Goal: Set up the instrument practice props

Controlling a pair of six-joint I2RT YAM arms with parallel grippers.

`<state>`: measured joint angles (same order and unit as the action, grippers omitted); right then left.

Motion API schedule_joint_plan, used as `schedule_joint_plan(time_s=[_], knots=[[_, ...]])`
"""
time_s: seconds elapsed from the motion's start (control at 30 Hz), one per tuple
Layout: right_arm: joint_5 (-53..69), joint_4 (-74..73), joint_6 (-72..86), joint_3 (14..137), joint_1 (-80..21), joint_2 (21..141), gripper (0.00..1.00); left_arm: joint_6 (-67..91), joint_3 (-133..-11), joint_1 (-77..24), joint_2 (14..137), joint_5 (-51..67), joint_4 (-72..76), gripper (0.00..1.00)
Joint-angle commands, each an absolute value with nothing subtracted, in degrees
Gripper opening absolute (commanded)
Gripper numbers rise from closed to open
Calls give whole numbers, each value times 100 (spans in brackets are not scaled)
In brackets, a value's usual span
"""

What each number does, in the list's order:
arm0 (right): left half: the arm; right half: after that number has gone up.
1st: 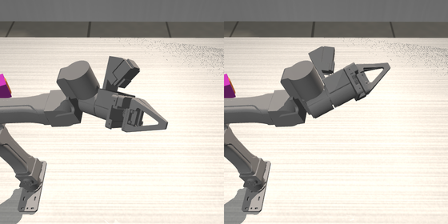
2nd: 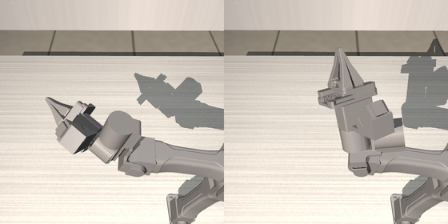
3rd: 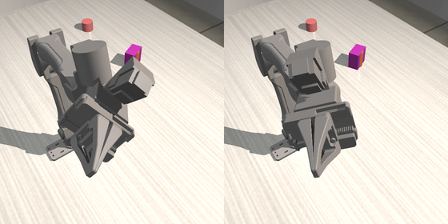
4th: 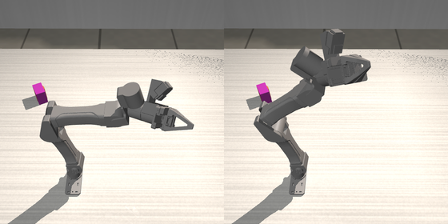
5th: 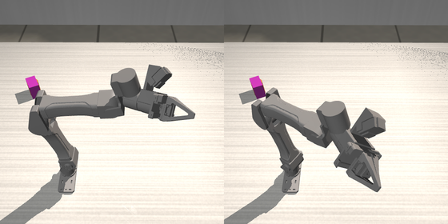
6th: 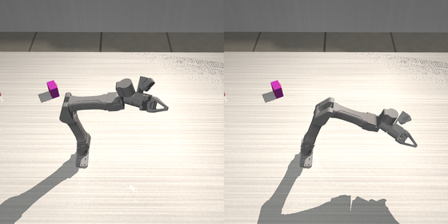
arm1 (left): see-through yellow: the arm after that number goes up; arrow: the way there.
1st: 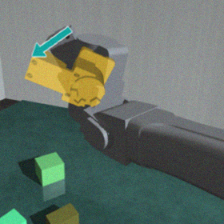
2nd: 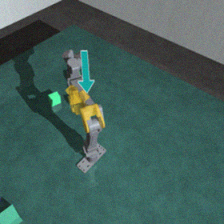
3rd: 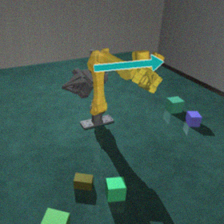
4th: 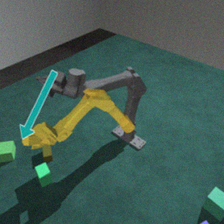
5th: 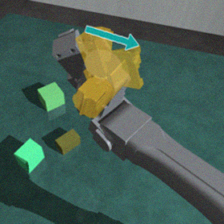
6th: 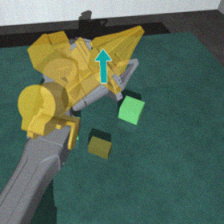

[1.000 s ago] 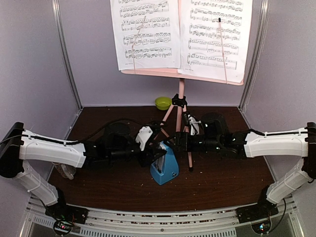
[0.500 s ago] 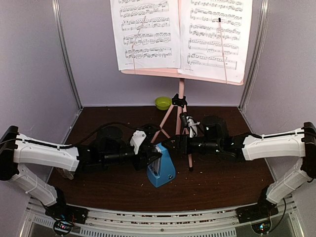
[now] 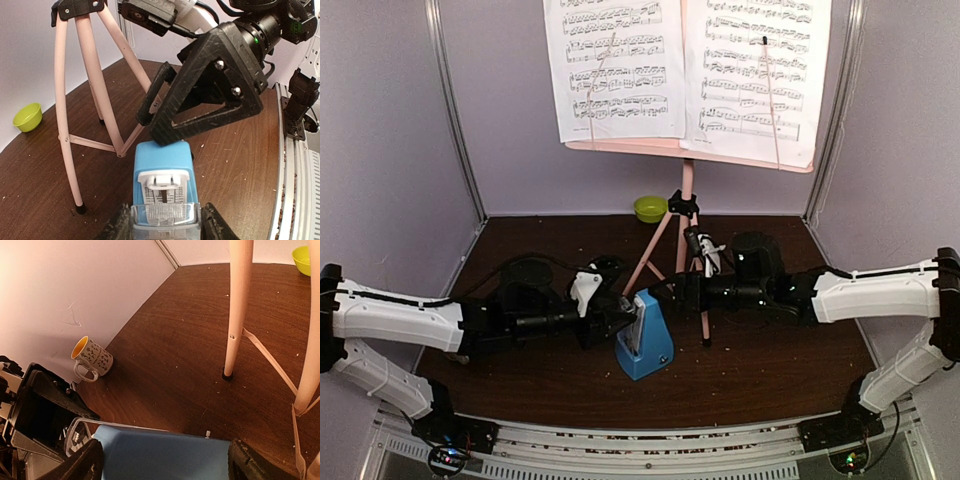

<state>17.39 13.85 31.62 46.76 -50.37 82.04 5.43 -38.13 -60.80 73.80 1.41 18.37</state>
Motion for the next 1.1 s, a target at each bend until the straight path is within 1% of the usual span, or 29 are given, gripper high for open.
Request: schedule_joint_plan(time_s=[0.0,0.2,0.37,0.5,0.63,0.7,0.8,0.9,1.07], knots=[[1605,116,3027,4696,-4895,8065,87,370,-3782,-6056,7508,35,1725,26],[1766,-28,3124,5125,-4940,7935,88,547,-3853,-6064,7660,95,1961,25],[1732,-137,3118,5312,-5007,7862,88,509,-3919,-6065,7351,126,1669,24],[1668,-171,3138,5298,-5011,7783,88,529,-4165,-6065,6846,87,990,24],[1542,-250,3089,5195,-5014,7676,88,644,-4566,-5942,6362,-194,-78,24],[1508,-263,3080,5121,-5011,7599,88,851,-4672,-5702,6179,-162,-533,25],[1488,-263,3072,4978,-5010,7478,88,1236,-4769,-5021,6046,-64,-1184,26],[1506,-278,3032,4785,-5010,7365,88,1573,-5245,-4336,6464,-121,-2205,26],[1384,-384,2941,4400,-5105,7201,85,1533,-6230,-3693,7933,53,-3472,28]])
